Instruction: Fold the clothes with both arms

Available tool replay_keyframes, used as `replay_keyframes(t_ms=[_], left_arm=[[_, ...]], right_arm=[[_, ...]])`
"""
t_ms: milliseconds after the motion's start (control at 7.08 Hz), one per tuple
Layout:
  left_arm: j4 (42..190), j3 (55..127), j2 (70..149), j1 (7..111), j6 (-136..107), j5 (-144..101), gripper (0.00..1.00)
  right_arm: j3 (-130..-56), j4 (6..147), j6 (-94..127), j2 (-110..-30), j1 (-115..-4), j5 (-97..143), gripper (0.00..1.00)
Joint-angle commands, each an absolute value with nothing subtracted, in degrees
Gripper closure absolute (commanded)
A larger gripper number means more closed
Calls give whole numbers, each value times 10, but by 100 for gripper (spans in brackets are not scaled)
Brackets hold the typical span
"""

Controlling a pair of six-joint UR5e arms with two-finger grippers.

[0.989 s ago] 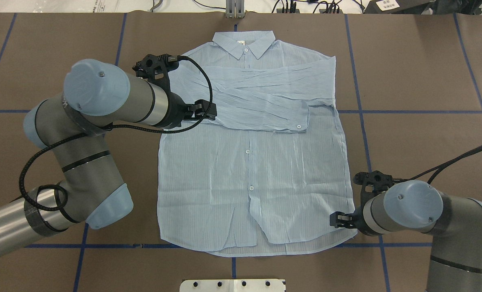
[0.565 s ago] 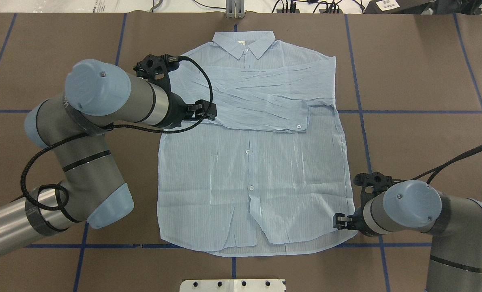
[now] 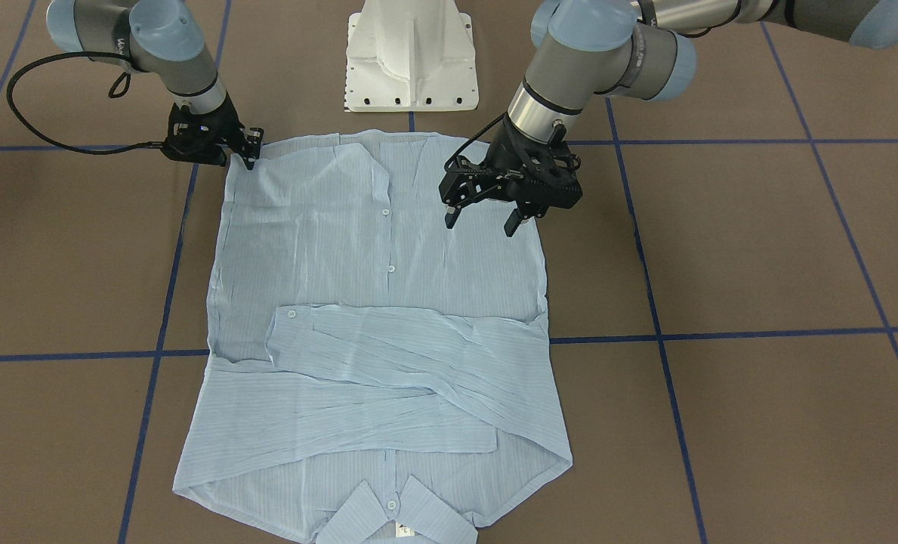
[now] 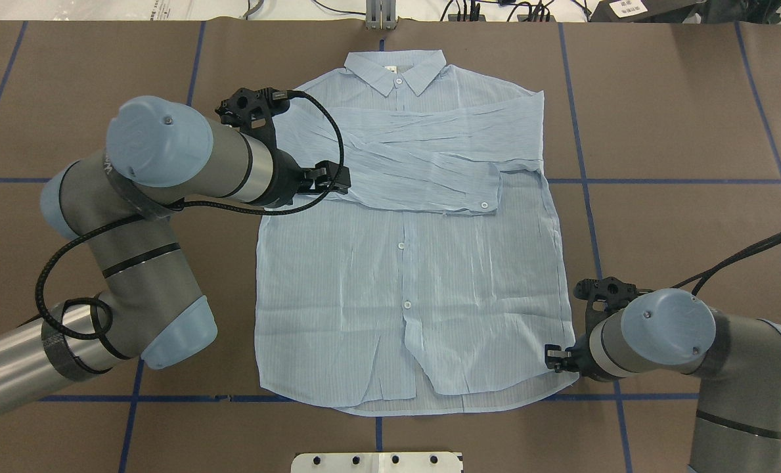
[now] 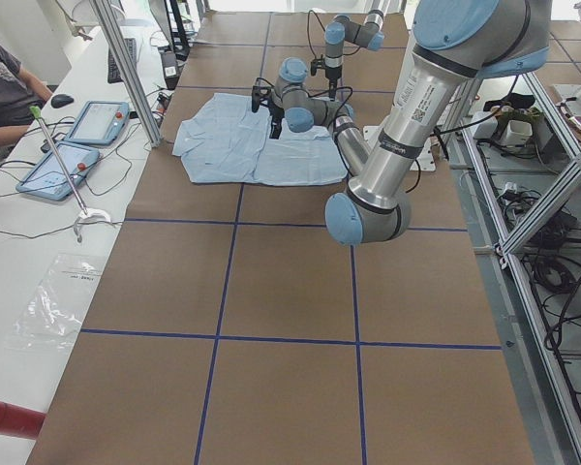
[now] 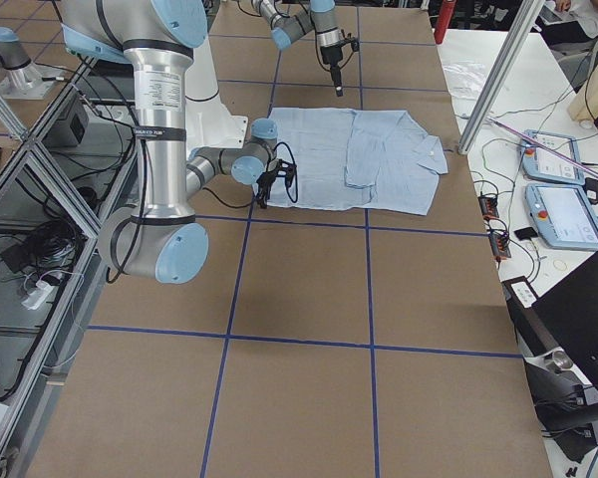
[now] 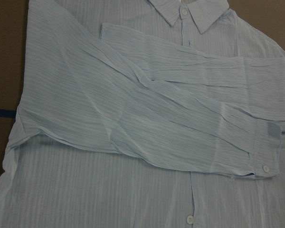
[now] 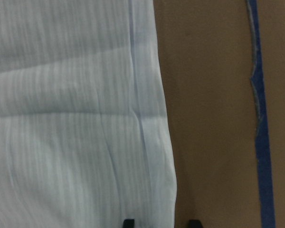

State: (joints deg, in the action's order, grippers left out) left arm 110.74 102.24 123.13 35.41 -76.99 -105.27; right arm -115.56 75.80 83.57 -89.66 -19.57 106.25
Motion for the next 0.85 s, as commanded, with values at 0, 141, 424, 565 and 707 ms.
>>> replay_keyframes(t_ms=[0, 141, 424, 565, 707], left_arm=[[1107, 1022, 1231, 354, -770, -1051, 2], [1107, 1022, 1232, 354, -771, -1049, 3], [1107, 1022, 1231, 354, -773, -1049, 4], [1107, 1021, 1231, 354, -774, -1049, 5], [1107, 1021, 1230, 356, -774, -1049, 6]], right_arm=[[-1156, 758, 835, -903, -203, 1071, 64], [-1156, 758, 835, -902, -203, 1072, 74], [-1154, 758, 838, -901, -201, 1067, 90], [-1151, 758, 838, -898, -201, 1067, 95], [-1151, 757, 837, -895, -201, 1067, 100]])
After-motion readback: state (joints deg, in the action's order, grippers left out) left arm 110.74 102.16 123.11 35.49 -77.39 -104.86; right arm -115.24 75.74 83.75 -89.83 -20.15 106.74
